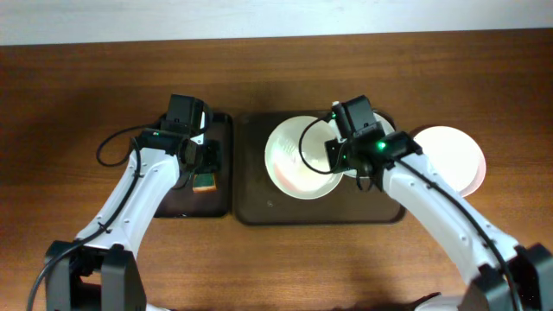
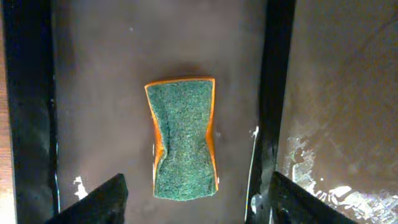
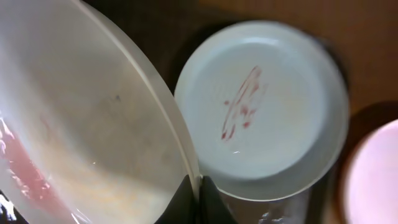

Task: Clean dirty plates on tray and stack at the side
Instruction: 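Lift the cleaned plate with the right gripper and stack it right of tray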

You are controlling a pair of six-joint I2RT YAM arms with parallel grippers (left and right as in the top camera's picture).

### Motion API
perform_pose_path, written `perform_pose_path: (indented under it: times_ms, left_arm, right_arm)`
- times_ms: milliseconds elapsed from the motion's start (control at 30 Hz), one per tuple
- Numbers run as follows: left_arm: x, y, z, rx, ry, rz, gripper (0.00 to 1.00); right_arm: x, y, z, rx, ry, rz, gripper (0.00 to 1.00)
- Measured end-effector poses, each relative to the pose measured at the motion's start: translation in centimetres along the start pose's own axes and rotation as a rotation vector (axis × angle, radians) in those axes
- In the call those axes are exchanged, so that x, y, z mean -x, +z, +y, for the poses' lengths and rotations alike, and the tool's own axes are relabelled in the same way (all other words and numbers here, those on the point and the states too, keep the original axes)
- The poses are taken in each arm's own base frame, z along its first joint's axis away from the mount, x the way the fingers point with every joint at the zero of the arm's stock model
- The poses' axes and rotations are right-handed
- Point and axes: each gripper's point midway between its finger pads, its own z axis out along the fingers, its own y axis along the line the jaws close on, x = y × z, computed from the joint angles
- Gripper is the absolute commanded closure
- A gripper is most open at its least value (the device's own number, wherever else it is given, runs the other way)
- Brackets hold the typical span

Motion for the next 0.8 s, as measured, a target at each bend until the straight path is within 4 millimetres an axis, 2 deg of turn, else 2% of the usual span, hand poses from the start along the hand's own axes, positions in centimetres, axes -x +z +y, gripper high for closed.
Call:
perform_pose_path:
  times_ms: [133,167,200,367,567,800]
  left_arm:
    - [0.0,0.0,0.0,-0.001,0.000,0.000,0.28]
    - [0.0,0.0,0.0,-0.001,0.000,0.000,0.28]
    - [0.0,0.0,0.0,-0.001,0.000,0.000,0.28]
    - [0.1,0.0,0.0,-0.002,0.000,-0.004,0.28]
    - [0.2,0.0,-0.1,-0.003,0.000,-0.007,0.28]
    - [0.2,0.0,-0.1,-0.003,0.000,-0.007,0.28]
  right_arm:
    - [0.8,-1.6,0.3,-0.099,-0.087,-0.064,0.96]
    - [1.0,-2.0,-0.2,-0.164,-0.116,-0.083,0.96]
    - [1.1,-2.4,0.5,-0.187,-0.151,-0.099,0.96]
    - [2.5,-4.6,0.9,-0.390,-0.249,-0.207,0.96]
    - [3.9,-7.1,1.1,-0.546,-0.272,-0.314,0.96]
    - [4.5,-8.1,0.3,-0.624,-0.259,-0.347,0.96]
